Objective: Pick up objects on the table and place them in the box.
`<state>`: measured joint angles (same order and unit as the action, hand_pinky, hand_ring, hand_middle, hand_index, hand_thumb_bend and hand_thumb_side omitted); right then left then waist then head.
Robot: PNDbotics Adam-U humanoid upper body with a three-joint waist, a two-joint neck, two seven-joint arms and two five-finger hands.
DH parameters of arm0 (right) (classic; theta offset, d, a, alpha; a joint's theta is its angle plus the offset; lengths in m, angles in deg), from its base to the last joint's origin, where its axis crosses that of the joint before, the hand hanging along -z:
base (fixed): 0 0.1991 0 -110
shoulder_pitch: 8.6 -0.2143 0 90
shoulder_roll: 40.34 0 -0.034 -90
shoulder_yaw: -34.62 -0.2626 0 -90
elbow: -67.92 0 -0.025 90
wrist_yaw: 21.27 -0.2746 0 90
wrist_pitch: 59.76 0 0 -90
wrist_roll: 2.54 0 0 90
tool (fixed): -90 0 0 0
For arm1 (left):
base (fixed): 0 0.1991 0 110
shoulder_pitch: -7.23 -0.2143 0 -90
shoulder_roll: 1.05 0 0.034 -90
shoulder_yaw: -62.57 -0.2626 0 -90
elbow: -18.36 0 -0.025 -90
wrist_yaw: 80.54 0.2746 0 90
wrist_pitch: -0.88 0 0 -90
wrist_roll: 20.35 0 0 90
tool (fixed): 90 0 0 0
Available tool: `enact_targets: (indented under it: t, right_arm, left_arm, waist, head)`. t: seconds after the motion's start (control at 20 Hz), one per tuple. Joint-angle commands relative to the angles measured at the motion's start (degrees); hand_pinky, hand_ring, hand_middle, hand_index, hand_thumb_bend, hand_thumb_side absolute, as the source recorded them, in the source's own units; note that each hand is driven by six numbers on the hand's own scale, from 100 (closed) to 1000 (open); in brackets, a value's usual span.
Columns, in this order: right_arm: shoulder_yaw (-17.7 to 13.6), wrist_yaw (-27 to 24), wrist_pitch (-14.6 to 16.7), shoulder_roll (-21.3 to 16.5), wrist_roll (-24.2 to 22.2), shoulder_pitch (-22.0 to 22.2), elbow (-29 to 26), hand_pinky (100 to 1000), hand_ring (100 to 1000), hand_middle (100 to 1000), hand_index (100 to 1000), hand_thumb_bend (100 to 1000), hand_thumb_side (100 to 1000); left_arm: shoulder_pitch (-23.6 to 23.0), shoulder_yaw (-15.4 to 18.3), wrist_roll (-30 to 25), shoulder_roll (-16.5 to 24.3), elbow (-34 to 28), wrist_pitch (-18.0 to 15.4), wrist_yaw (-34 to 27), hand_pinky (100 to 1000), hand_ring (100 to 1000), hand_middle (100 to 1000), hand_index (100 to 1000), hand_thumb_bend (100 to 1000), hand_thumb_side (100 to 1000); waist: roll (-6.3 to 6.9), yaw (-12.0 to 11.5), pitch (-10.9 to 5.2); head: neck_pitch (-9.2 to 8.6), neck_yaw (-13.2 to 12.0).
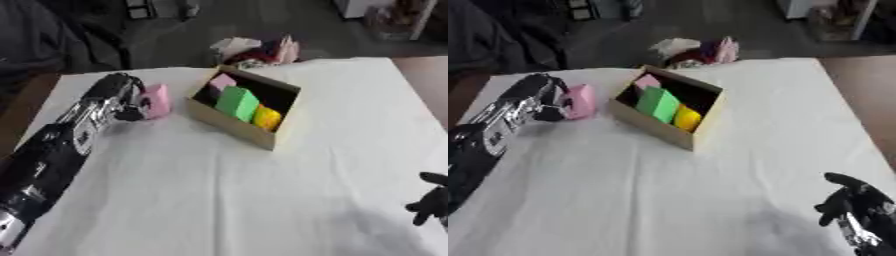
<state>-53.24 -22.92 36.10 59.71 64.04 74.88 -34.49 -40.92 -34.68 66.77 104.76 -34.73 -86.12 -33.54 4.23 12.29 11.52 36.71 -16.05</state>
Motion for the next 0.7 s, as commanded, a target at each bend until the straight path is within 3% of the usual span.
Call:
enact_targets:
  t: [0.05, 0.15, 0.25, 0.4, 0.7]
  right_arm:
    - [-0.4, 0.3, 0.3, -0.8, 0.0, -0.5, -0.4, 690, 459, 490, 840, 100, 430]
    - [-0.4, 0.4, 0.3, -0.8, 0.0, -0.5, -0.4, 690, 458, 490, 840, 100, 430]
    - [-0.5, 0.4, 0.2, -0.8, 0.1, -0.5, -0.3, 690, 458, 490, 840, 100, 433]
    - [-0.3, 0.4, 0.2, -0.9, -0.1, -0.4, -0.3, 690, 458, 490, 840, 100, 435]
    - [-0.3, 0.3, 0.2, -0.9, -0.2, -0.6, -0.2, 690, 457, 490, 840, 100, 440]
  left_arm:
    - [0.5, -0.3, -1.1, 2.8, -1.7, -0.5, -0.6, 607, 399, 368, 639, 100, 275]
    - [0.3, -1.2, -6.0, 3.4, -2.3, -2.4, -0.3, 715, 607, 605, 793, 244, 325]
    - [0.5, -1.6, -13.8, 4.3, -3.7, -5.7, 0.3, 786, 740, 750, 885, 337, 339]
    - [1.4, -0.7, -20.1, 5.5, -6.4, -8.5, 1.9, 842, 820, 833, 922, 363, 444]
    - [2.3, 0.0, -18.7, 5.6, -6.8, -10.1, 2.4, 858, 840, 859, 929, 359, 496]
  waist:
    - [-0.09, -0.1, -0.82]
    - [-0.05, 0.0, -0.82]
    - [0.01, -0.1, -0.83]
    - [0.04, -0.1, -0.82]
    - [-0.07, 0.2, -0.46]
  head:
    - [-0.66, -0.1]
    - [-0.63, -0.1]
    - [-0.5, -0.1]
    - [-0.39, -0.2]
    - [-0.44, -0.3]
